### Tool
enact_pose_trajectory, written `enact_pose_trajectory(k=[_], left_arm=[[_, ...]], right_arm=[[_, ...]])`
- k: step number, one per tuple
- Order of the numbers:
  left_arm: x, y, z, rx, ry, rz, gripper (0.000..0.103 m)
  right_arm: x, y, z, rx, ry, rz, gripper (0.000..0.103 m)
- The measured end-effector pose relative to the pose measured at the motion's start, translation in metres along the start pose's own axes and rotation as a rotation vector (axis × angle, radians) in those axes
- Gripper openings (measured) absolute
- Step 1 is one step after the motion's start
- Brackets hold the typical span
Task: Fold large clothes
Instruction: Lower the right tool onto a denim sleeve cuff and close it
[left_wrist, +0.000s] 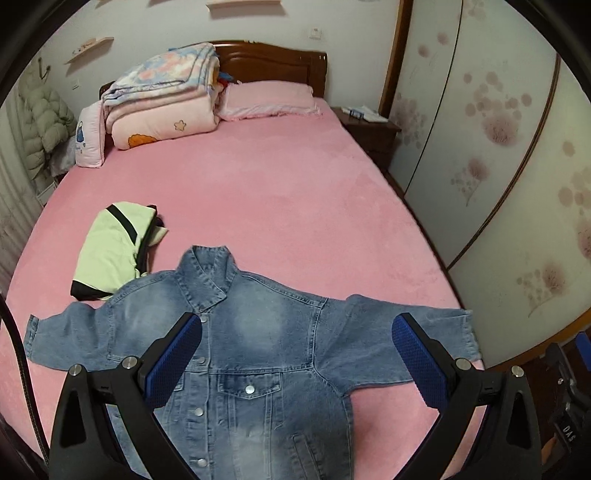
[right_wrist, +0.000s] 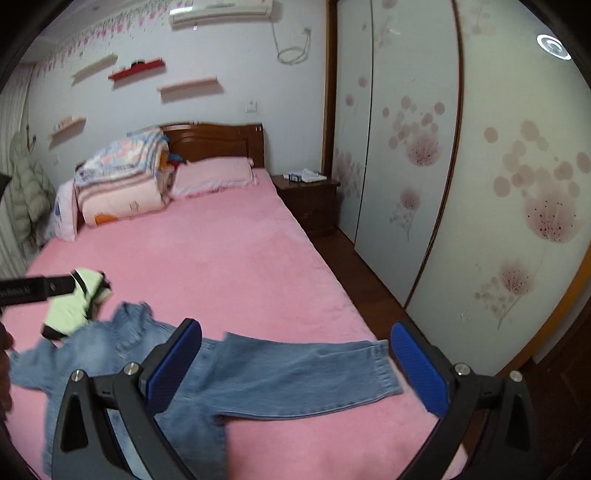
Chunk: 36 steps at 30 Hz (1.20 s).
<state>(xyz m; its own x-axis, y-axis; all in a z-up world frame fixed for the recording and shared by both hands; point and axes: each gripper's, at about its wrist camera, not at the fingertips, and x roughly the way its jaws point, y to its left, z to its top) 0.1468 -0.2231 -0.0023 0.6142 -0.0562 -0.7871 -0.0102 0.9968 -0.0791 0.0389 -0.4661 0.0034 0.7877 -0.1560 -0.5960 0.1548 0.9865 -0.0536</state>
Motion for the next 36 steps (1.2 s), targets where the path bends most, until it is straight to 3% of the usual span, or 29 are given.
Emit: enact_pose_trajectory(k=[4, 9, 11, 15, 22, 29, 36], left_arm=[[0.039, -0.025, -0.005, 0.009, -0.018, -0.012, 0.102], [0.091, -0.058, -0.015, 0.021, -0.051, -0.031, 0.102], [0.116, -0.072, -0.019, 0.033, -0.026, -0.026, 0.102], [0.162, -0.099, -0.03, 0.079, 0.023, -0.012, 0.102], [0.218, -0.132, -0.053, 0.153, 0.125, -0.028, 0.102], [0.247, -0.151, -0.068, 0.188, 0.211, -0.027, 0.097], [0.257, -0.159, -0.069, 0.18, 0.268, -0.062, 0.097]], right_arm=[[0.039, -0.026, -0.015, 0.012, 0.038, -0.012, 0.103], [0.1, -0.049, -0.043, 0.062, 0.188, 0.04, 0.098], [0.119, -0.058, -0.055, 0.082, 0.226, 0.051, 0.093], [0.163, -0.082, -0.088, 0.145, 0.344, 0.056, 0.073], [0.217, -0.136, -0.145, 0.376, 0.512, 0.059, 0.069], [0.258, -0.181, -0.191, 0.619, 0.615, 0.07, 0.069], [0.293, -0.194, -0.212, 0.735, 0.663, 0.047, 0.063]])
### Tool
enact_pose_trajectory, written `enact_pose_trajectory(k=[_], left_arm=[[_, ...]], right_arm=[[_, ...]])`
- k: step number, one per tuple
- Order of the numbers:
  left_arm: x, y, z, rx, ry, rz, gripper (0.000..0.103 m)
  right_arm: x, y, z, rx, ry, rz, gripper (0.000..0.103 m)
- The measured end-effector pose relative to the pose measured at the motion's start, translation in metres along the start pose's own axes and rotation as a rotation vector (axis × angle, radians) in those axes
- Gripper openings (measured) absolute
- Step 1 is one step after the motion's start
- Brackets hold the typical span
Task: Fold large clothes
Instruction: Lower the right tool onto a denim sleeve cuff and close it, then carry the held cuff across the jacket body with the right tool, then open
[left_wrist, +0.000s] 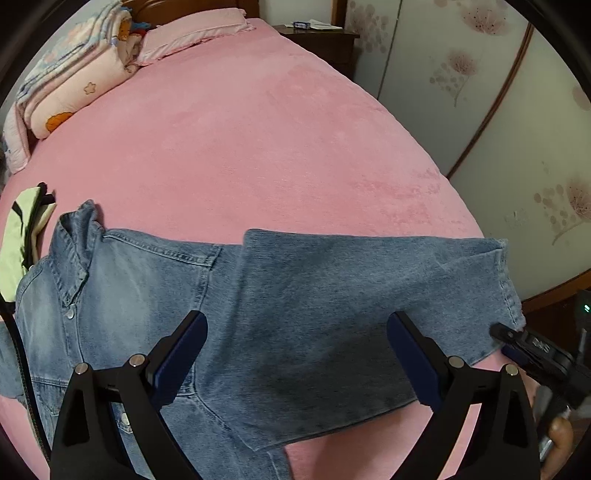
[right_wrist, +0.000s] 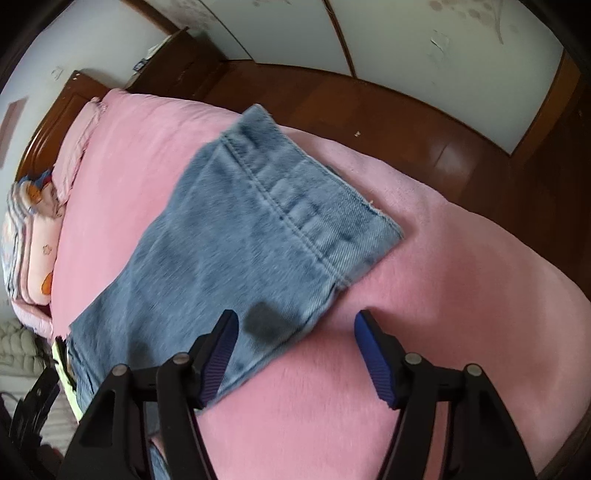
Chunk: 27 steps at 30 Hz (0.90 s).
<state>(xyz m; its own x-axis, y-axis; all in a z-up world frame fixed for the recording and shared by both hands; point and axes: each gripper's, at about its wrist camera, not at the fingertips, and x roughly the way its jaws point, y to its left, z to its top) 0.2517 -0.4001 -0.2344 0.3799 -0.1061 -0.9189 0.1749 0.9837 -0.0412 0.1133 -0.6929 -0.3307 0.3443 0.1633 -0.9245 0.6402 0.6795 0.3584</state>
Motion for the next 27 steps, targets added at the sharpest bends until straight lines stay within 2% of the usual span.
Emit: enact_pose_trajectory(k=[2, 5, 6, 8, 9, 13, 20, 27], left_arm=[[0.0, -0.003, 0.0, 0.009, 0.008, -0.015, 0.097], [-0.002, -0.005, 0.001, 0.017, 0.01, -0.023, 0.097], [-0.004, -0.005, 0.001, 0.018, 0.011, -0.025, 0.097], [-0.008, -0.004, 0.002, 0.019, 0.008, -0.025, 0.097], [-0.011, -0.004, 0.002, 0.019, 0.004, -0.025, 0.097], [-0.025, -0.002, 0.005, 0.021, -0.011, -0.018, 0.097], [-0.06, 0.001, 0.012, 0.053, -0.038, 0.016, 0.097], [-0.105, 0.021, 0.009, 0.029, -0.09, 0.03, 0.097]], right_arm=[[0.006, 0.0, 0.004, 0.019, -0.001, -0.001, 0.059], [0.01, 0.003, 0.011, 0.017, -0.01, -0.026, 0.036], [0.011, 0.004, 0.013, 0.015, -0.008, -0.025, 0.023], [0.01, 0.007, 0.016, 0.001, -0.005, -0.013, 0.009], [0.009, 0.009, 0.017, -0.006, -0.008, -0.01, 0.006], [-0.013, 0.024, 0.015, -0.064, -0.057, -0.012, 0.005], [-0.071, 0.068, 0.007, -0.182, -0.152, 0.049, 0.004], [-0.127, 0.134, -0.011, -0.377, -0.243, 0.12, 0.004]])
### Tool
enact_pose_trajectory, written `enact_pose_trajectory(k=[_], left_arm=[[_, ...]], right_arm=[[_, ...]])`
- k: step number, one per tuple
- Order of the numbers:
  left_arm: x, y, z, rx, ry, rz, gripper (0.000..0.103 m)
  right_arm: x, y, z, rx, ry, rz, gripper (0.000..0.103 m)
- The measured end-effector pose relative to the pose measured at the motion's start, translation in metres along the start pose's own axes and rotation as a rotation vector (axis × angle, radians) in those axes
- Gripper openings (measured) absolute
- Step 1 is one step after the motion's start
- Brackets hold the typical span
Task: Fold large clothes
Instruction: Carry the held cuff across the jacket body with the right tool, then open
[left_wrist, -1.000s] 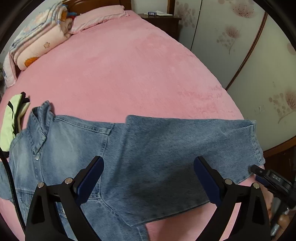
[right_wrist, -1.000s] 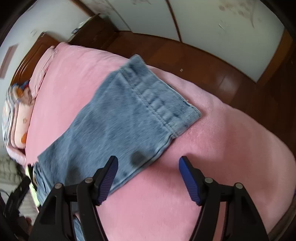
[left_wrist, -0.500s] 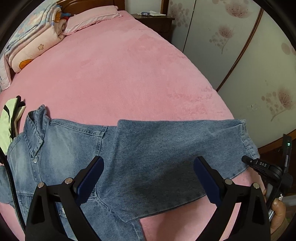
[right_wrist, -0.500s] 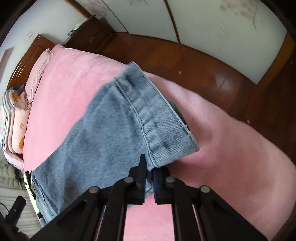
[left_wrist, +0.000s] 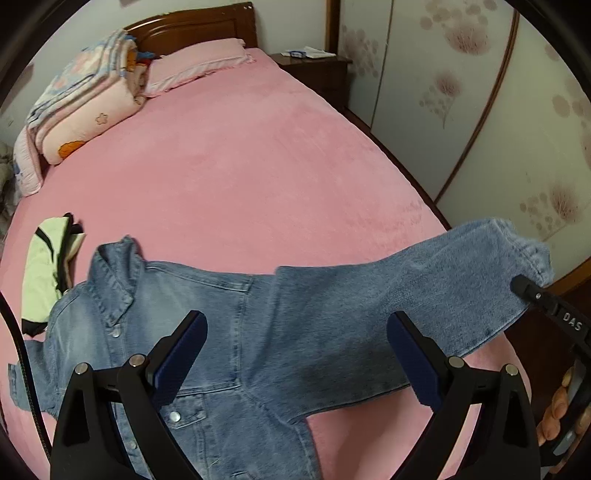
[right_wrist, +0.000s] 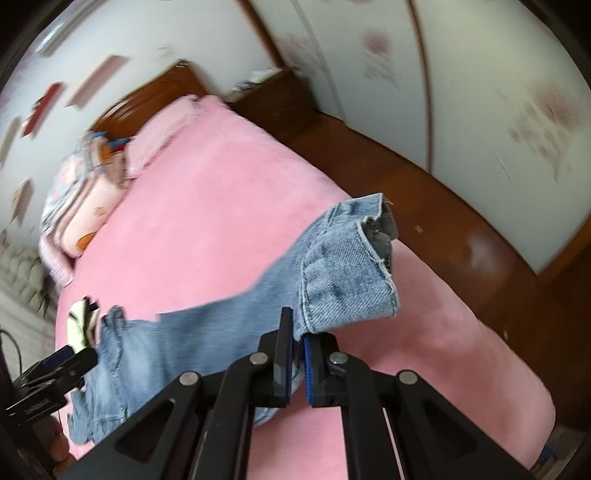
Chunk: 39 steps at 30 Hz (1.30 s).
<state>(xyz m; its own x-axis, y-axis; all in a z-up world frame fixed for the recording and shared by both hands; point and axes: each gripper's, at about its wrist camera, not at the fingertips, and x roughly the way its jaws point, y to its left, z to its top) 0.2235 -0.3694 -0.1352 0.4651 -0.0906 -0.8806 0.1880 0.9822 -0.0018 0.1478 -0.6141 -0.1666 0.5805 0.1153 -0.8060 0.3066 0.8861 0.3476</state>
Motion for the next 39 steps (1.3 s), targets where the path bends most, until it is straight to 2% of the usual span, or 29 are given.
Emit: enact_pose_trajectory(k=[9, 13, 17, 21, 27, 35, 38, 39], left_arm=[[-0.033, 0.067, -0.012, -0.124, -0.048, -0.015, 0.097], [-0.043, 0.109, -0.022, -0.17, -0.036, -0.042, 0.097], [-0.049, 0.159, -0.034, -0.188, -0.054, -0.019, 0.097], [-0.041, 0.212, -0.047, -0.205, -0.028, 0.029, 0.097], [-0.009, 0.267, -0.072, -0.249, 0.061, -0.004, 0.097], [0.05, 0.27, -0.089, -0.233, 0.132, -0.125, 0.097], [0.068, 0.268, -0.09, -0.245, 0.154, -0.15, 0.097], [0.072, 0.268, -0.09, -0.252, 0.157, -0.16, 0.097]], right_arm=[[-0.039, 0.107, -0.002, -0.206, -0.091, 0.109, 0.004], [-0.039, 0.155, -0.015, -0.274, -0.094, 0.14, 0.004], [-0.029, 0.204, -0.037, -0.342, -0.084, 0.17, 0.004], [-0.002, 0.247, -0.065, -0.385, -0.052, 0.187, 0.004], [0.067, 0.285, -0.111, -0.463, 0.035, 0.125, 0.004], [0.154, 0.302, -0.178, -0.615, 0.148, -0.011, 0.005], [0.169, 0.296, -0.188, -0.624, 0.179, -0.031, 0.009], [0.172, 0.293, -0.19, -0.623, 0.192, -0.03, 0.016]])
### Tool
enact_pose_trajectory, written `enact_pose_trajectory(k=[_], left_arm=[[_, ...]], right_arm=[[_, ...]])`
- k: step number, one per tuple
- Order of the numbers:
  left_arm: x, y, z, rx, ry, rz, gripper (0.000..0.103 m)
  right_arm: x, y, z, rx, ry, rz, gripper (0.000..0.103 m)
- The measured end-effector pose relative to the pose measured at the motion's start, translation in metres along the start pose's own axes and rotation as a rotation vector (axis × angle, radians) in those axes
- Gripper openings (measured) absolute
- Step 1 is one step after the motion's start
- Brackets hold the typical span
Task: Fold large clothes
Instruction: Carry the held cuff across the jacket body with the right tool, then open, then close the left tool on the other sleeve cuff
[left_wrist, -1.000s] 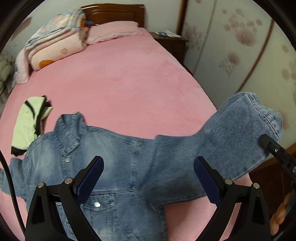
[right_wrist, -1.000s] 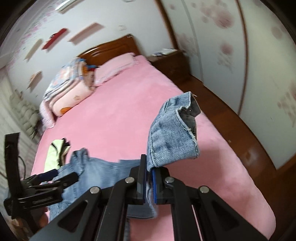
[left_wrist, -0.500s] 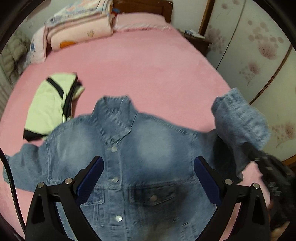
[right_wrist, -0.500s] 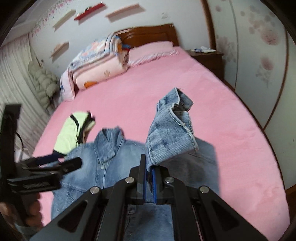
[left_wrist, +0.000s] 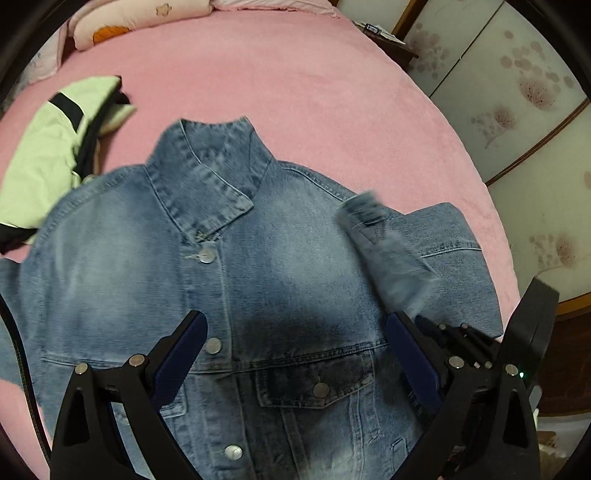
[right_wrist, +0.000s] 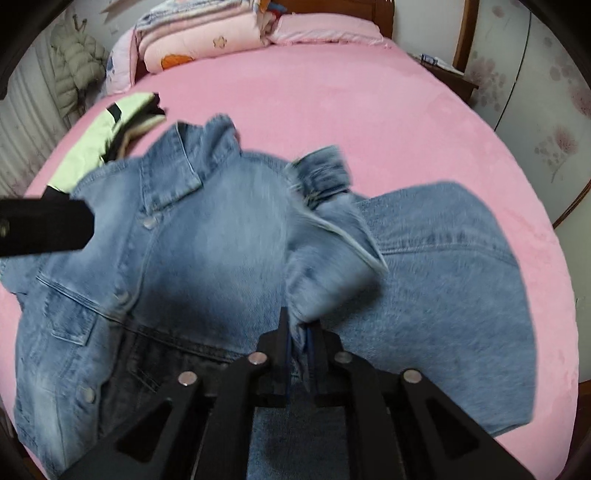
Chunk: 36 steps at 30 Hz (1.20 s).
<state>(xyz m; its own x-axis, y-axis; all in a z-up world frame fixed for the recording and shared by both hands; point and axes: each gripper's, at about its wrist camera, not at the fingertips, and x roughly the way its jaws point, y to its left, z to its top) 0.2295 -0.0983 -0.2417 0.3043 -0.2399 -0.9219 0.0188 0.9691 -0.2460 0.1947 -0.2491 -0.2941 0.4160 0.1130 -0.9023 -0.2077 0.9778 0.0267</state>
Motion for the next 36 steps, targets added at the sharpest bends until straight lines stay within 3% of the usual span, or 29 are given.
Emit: enact_pose_trajectory(k=[1, 3, 5, 16, 18, 23, 29, 30, 31, 32, 36], left_arm=[[0.003, 0.0, 0.001, -0.007, 0.001, -0.009, 0.097], [0.008, 0.002, 0.002, -0.02, 0.006, -0.032, 0.097], [0.012, 0.005, 0.001, -0.027, 0.014, -0.052, 0.097], [0.058, 0.001, -0.017, -0.081, 0.109, -0.215, 0.097], [0.07, 0.0, -0.022, -0.105, 0.122, -0.253, 0.092], [0.099, 0.006, -0.033, -0.224, 0.156, -0.336, 0.077], [0.115, 0.015, -0.039, -0.365, 0.137, -0.37, 0.076], [0.115, 0.014, -0.038, -0.378, 0.133, -0.373, 0.071], [0.115, 0.011, -0.036, -0.384, 0.135, -0.385, 0.047], [0.117, 0.008, -0.034, -0.385, 0.153, -0.392, 0.033], [0.117, -0.009, -0.025, -0.381, 0.185, -0.388, 0.024]], right_arm=[[0.003, -0.001, -0.002, 0.003, 0.017, 0.014, 0.021], [0.005, -0.002, -0.005, 0.013, 0.032, 0.032, 0.039], [-0.001, -0.004, -0.009, 0.014, 0.019, 0.044, 0.043], [-0.057, -0.024, -0.039, 0.043, -0.01, 0.054, 0.043], [-0.064, -0.027, -0.045, 0.04, -0.01, 0.05, 0.043], [-0.07, -0.032, -0.052, 0.036, -0.016, 0.047, 0.043], [-0.076, -0.041, -0.059, 0.066, -0.027, 0.053, 0.043], [-0.077, -0.043, -0.059, 0.071, -0.028, 0.053, 0.043], [-0.078, -0.045, -0.061, 0.076, -0.029, 0.053, 0.043], [-0.078, -0.046, -0.062, 0.079, -0.029, 0.051, 0.043], [-0.082, -0.055, -0.068, 0.097, -0.028, 0.042, 0.043]])
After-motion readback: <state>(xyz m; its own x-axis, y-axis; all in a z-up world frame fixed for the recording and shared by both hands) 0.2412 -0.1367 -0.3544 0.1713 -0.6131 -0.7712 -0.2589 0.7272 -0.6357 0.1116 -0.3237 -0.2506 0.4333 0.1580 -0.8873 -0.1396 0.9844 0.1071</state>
